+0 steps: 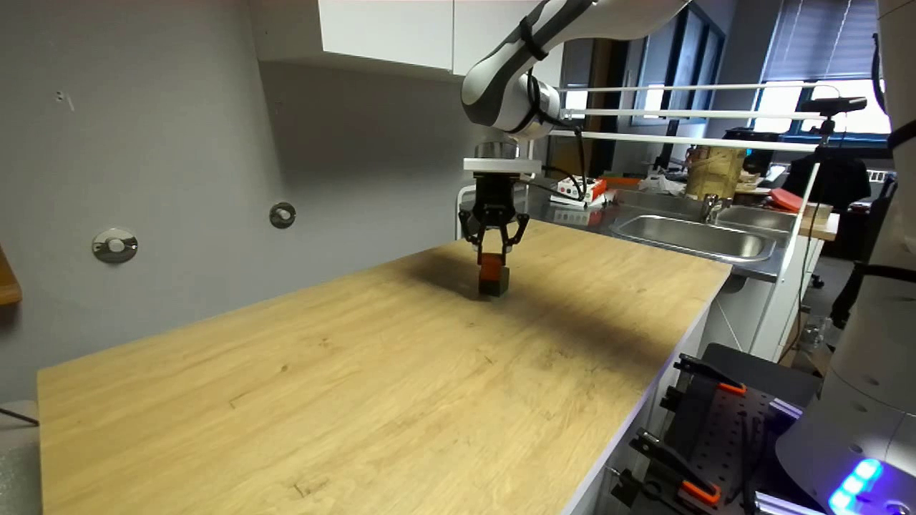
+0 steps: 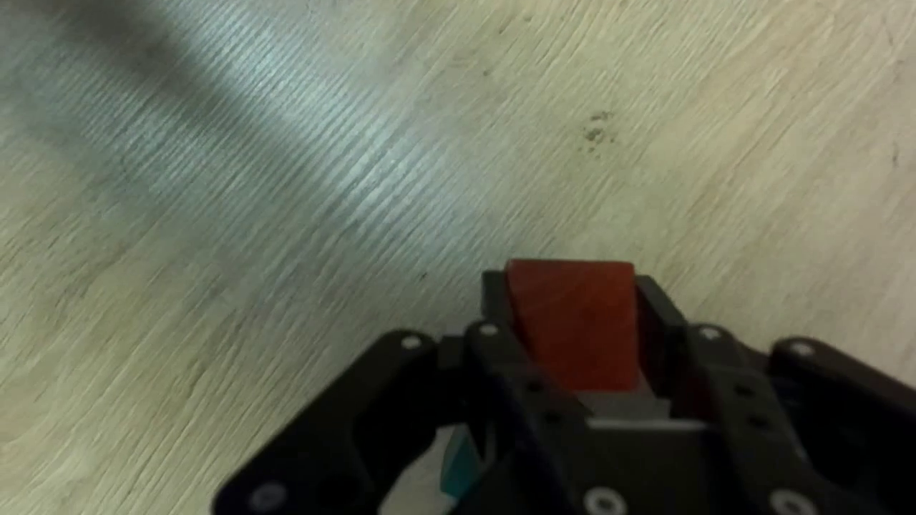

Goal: Put the orange block on top of the green block

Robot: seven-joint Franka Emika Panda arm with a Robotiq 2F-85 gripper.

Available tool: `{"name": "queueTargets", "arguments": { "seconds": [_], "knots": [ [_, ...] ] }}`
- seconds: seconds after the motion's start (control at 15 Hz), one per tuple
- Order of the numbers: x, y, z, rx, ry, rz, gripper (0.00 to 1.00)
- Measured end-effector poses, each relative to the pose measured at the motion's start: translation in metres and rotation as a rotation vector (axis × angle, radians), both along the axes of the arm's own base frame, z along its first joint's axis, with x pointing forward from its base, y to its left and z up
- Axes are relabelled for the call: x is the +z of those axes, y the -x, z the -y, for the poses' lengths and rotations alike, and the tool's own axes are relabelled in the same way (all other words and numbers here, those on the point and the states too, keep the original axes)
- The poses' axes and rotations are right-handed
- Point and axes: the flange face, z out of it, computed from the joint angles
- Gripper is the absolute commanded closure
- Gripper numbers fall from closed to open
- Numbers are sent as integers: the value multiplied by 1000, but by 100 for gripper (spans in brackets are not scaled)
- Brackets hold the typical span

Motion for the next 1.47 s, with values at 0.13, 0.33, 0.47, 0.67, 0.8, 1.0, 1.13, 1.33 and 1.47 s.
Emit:
{"name": "queueTargets", "arguments": {
  "seconds": [0.13, 0.33, 0.47, 0.67, 0.8, 1.0, 1.13, 1.33, 1.47],
  "knots": [
    [8, -5, 8, -12, 3, 17, 82],
    [17, -11, 21, -32, 8, 35, 82],
    [17, -13, 31, -47, 11, 38, 82],
    [7, -15, 42, -63, 11, 20, 82],
    [-5, -15, 45, -68, 9, 1, 82],
    [-11, -18, 46, -69, 1, -19, 31],
    [-13, -19, 47, -67, -1, -27, 19],
    [-22, -20, 47, -67, -2, -40, 1],
    [-25, -21, 47, -69, -5, -44, 0]
  ]
}}
